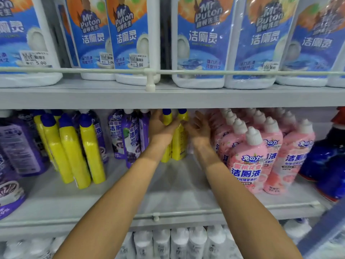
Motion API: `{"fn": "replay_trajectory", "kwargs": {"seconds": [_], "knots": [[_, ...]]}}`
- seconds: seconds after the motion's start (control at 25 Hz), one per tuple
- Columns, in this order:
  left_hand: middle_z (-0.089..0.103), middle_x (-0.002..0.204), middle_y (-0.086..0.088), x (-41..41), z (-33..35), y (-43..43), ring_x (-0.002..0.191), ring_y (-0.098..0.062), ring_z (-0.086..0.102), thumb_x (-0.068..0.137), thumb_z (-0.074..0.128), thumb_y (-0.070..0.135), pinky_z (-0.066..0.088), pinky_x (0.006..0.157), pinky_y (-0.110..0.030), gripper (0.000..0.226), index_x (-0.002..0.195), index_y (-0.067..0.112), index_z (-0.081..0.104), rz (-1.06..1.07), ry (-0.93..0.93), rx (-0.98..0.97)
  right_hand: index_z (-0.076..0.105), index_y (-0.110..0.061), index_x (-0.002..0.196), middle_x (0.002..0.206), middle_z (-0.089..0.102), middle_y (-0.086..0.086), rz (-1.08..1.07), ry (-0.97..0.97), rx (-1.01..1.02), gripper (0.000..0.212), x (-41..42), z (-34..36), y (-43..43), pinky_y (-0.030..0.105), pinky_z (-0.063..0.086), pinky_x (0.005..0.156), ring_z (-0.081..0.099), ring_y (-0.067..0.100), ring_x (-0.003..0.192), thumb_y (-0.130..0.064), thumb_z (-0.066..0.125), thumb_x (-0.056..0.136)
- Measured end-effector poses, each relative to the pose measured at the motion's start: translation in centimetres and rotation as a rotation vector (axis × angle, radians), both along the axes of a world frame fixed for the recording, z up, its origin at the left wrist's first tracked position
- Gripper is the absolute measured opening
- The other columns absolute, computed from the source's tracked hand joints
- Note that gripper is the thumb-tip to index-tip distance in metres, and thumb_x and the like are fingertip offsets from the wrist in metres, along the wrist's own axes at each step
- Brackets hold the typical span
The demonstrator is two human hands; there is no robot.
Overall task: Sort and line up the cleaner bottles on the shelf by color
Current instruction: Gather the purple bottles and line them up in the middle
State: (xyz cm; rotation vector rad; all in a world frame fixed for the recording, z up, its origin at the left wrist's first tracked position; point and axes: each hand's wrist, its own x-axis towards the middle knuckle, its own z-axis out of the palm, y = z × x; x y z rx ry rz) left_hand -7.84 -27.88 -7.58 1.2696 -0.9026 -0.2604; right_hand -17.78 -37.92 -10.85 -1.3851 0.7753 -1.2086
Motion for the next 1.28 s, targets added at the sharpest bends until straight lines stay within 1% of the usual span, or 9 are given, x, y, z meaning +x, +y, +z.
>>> {"fn": "replay_trajectory", "kwargs": {"seconds": [0.08,0.16,0.24,0.4,0.52,0.64,0.8,0.96,1.28], "knots": [[0.07,0.126,-0.004,0.7,-1.2,-2.3,0.117,-0.022,0.066,0.062,0.078,0.035,0.052,0.1,-0.035,0.061,0.121,0.029,0.06,0.084,-0.03,0.132,0.05,-0.026,0.139,0.117,0.059,-0.003,-0.003,0.149,-0.025,0.063,0.2,-0.3,-0.9,0.022,0.05,0.09,0.061,0.001,0.099,-0.022,0.081,0.085],[0.07,0.124,-0.006,1.1,-2.3,-3.7,0.116,-0.025,0.067,0.073,0.079,0.021,0.054,0.1,-0.041,0.049,0.12,0.02,0.065,0.13,-0.032,0.314,0.056,-0.012,0.128,0.099,0.059,0.003,-0.047,0.094,0.015,0.049,1.6,-0.5,-1.5,0.011,0.049,0.074,0.061,-0.01,0.075,0.005,0.074,0.086],[0.069,0.117,-0.002,1.5,-3.2,-4.5,0.11,-0.026,0.067,0.077,0.074,0.023,0.055,0.1,-0.045,0.042,0.117,0.016,0.065,0.17,-0.052,0.389,0.061,-0.004,0.118,0.092,0.063,0.005,-0.111,0.077,-0.003,0.043,2.9,-1.0,-1.4,0.016,0.052,0.07,0.065,0.002,0.076,0.016,0.07,0.081],[0.069,0.108,-0.008,2.4,-4.2,-5.9,0.103,-0.029,0.07,0.069,0.06,0.043,0.061,0.086,-0.044,0.043,0.106,0.021,0.064,0.327,-0.261,0.534,0.057,-0.001,0.125,0.1,0.062,0.006,-0.104,0.094,-0.016,0.047,3.2,-1.8,-1.5,0.004,0.046,0.063,0.064,0.005,0.08,0.009,0.073,0.083],[0.068,0.122,-0.012,1.2,-3.4,-4.8,0.121,-0.033,0.065,0.085,0.061,0.037,0.056,0.1,-0.043,0.036,0.113,0.016,0.067,0.344,-0.445,0.641,0.058,-0.01,0.132,0.108,0.067,0.002,-0.061,0.142,-0.018,0.057,2.9,-1.9,-1.3,0.014,0.051,0.074,0.065,0.016,0.097,-0.01,0.082,0.08],[0.069,0.118,-0.013,0.7,-2.9,-3.2,0.12,-0.035,0.064,0.085,0.065,0.031,0.055,0.095,-0.04,0.029,0.108,0.013,0.069,0.302,-0.48,0.598,0.065,-0.02,0.125,0.109,0.074,-0.002,-0.042,0.143,-0.012,0.062,2.1,-2.3,-0.4,0.032,0.057,0.087,0.07,0.017,0.101,-0.036,0.082,0.068],[0.072,0.106,-0.014,-0.1,-3.0,2.0,0.101,-0.035,0.068,0.086,0.068,0.024,0.056,0.084,-0.043,0.02,0.104,0.015,0.069,0.216,-0.518,0.477,0.068,-0.013,0.122,0.109,0.077,0.002,0.063,-0.005,-0.025,0.037,-0.6,-2.6,3.7,0.026,0.056,0.086,0.071,0.01,0.097,-0.007,0.077,0.087],[0.069,0.1,-0.007,1.2,-4.1,7.9,0.09,-0.031,0.068,0.077,0.075,0.032,0.057,0.078,-0.043,0.03,0.104,0.022,0.067,0.271,-0.453,0.479,0.065,-0.009,0.128,0.112,0.076,-0.001,0.241,-0.041,-0.049,0.038,-1.0,-2.6,8.6,0.016,0.054,0.084,0.071,0.002,0.099,0.0,0.072,0.091],[0.069,0.1,0.004,7.5,-4.8,21.5,0.084,-0.01,0.067,0.072,0.081,0.041,0.06,0.075,-0.038,0.042,0.11,0.029,0.068,0.523,-0.309,0.399,0.067,-0.017,0.129,0.121,0.075,0.001,0.607,-0.039,-0.007,0.04,6.7,-2.2,18.7,0.032,0.057,0.098,0.07,0.018,0.116,-0.007,0.075,0.09]]}}
